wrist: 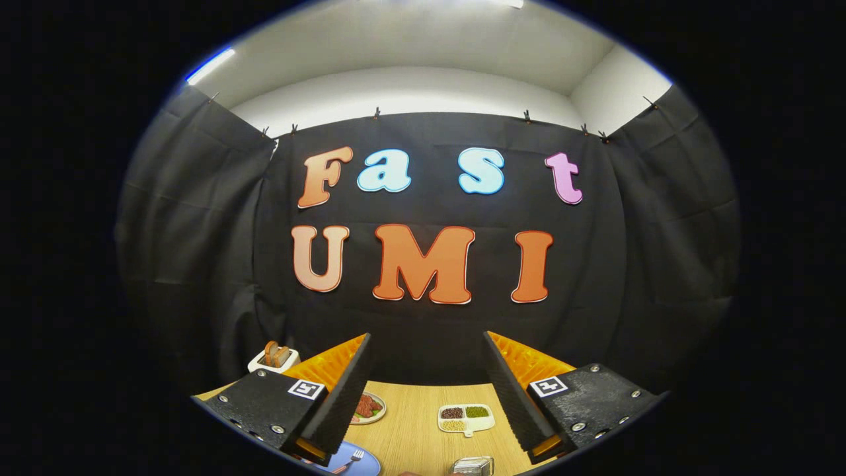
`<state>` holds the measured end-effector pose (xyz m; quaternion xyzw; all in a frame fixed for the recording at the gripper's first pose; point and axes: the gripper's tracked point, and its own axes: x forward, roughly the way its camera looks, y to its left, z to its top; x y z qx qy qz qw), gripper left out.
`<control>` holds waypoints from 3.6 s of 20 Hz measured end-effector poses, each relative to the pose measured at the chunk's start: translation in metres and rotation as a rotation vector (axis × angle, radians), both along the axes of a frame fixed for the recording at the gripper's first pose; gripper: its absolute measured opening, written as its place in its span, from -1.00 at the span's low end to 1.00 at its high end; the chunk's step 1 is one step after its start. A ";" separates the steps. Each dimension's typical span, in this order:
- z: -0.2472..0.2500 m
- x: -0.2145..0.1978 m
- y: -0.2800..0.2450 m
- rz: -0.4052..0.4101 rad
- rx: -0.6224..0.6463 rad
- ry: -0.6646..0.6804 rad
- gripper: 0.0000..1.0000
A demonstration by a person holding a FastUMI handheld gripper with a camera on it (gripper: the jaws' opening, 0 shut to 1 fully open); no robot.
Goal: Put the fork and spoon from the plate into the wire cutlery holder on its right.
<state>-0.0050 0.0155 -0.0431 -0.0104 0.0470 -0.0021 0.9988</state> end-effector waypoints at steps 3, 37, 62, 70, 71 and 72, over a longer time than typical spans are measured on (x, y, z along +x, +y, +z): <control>-0.028 0.001 0.013 0.028 0.007 0.081 0.94; -0.384 -0.132 0.154 -0.007 0.059 1.225 0.30; -0.377 -0.133 0.137 -0.031 0.041 1.261 -0.83; -0.301 -0.133 0.053 -0.095 0.028 1.191 -0.83; -0.294 -0.134 0.041 -0.102 0.024 1.187 -0.83; -0.289 -0.134 0.028 -0.107 0.021 1.190 -0.83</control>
